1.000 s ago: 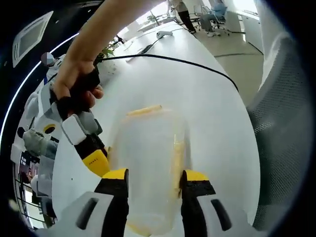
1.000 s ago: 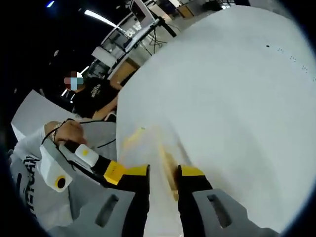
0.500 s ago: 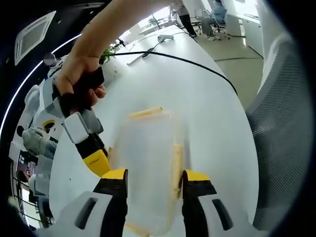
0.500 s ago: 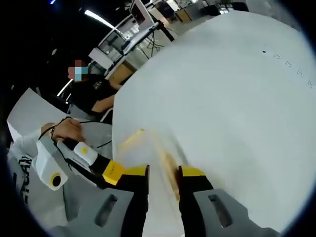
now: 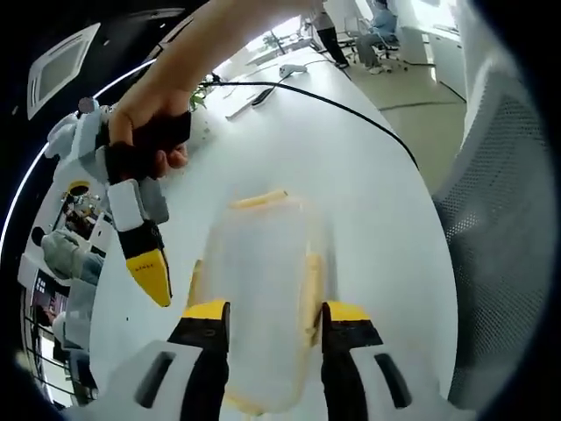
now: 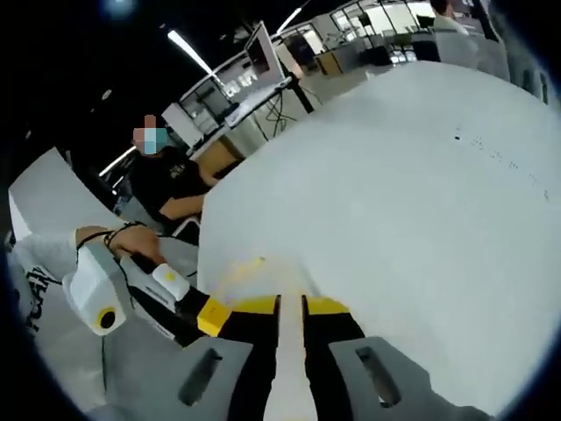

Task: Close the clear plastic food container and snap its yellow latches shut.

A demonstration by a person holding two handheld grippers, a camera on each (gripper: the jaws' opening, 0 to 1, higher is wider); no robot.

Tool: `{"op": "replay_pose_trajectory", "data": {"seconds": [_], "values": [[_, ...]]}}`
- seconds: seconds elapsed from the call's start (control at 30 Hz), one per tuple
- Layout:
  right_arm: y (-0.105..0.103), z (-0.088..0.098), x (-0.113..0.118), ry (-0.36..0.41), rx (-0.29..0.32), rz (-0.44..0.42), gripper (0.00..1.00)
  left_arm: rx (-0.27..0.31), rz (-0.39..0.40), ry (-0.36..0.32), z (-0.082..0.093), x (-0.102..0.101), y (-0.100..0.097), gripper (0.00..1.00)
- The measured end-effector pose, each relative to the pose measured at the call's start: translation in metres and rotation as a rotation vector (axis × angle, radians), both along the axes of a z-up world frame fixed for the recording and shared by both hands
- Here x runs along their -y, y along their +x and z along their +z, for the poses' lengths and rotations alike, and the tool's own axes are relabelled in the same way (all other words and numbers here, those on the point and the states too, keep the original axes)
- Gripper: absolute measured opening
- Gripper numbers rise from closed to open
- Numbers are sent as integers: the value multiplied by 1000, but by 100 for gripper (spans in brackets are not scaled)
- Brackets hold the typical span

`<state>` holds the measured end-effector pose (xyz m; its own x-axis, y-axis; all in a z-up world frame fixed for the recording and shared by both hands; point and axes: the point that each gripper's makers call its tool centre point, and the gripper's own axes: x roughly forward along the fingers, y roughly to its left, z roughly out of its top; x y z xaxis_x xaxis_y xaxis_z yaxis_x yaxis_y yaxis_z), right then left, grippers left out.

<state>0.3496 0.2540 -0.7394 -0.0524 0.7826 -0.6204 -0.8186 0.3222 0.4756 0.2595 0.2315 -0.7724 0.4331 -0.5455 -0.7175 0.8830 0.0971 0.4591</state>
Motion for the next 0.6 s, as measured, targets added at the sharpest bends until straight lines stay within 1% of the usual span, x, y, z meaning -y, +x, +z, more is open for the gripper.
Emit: {"op": "replay_pose_trajectory", "data": {"seconds": [0.07, 0.1, 0.17, 0.23, 0.3, 0.37, 0.4, 0.43, 0.5, 0.6], "values": [[0, -1, 6, -39, 63, 35, 26, -13, 23, -13, 2, -2, 0, 36], [-2, -1, 8, -46, 86, 46, 27, -17, 31, -23, 4, -3, 1, 37], [-4, -2, 11, -71, 100, 53, 27, -37, 64, -42, 7, -7, 2, 40], [-7, -11, 22, -154, 134, 80, 29, -57, 82, -40, 8, -12, 3, 45], [-15, -16, 27, -182, 153, 116, 34, -71, 95, -43, 10, -17, 3, 49], [-20, -19, 29, -199, 154, 121, 37, -81, 102, -45, 13, -22, 4, 49], [-23, -19, 31, -206, 163, 141, 37, -83, 107, -44, 14, -25, 6, 50], [-27, -19, 33, -215, 175, 162, 37, -88, 112, -46, 15, -28, 8, 53], [-29, -18, 36, -234, 197, 177, 39, -96, 137, -49, 18, -33, 12, 58], [-33, -13, 37, -236, 216, 196, 43, -109, 176, -51, 21, -42, 19, 63]]}}
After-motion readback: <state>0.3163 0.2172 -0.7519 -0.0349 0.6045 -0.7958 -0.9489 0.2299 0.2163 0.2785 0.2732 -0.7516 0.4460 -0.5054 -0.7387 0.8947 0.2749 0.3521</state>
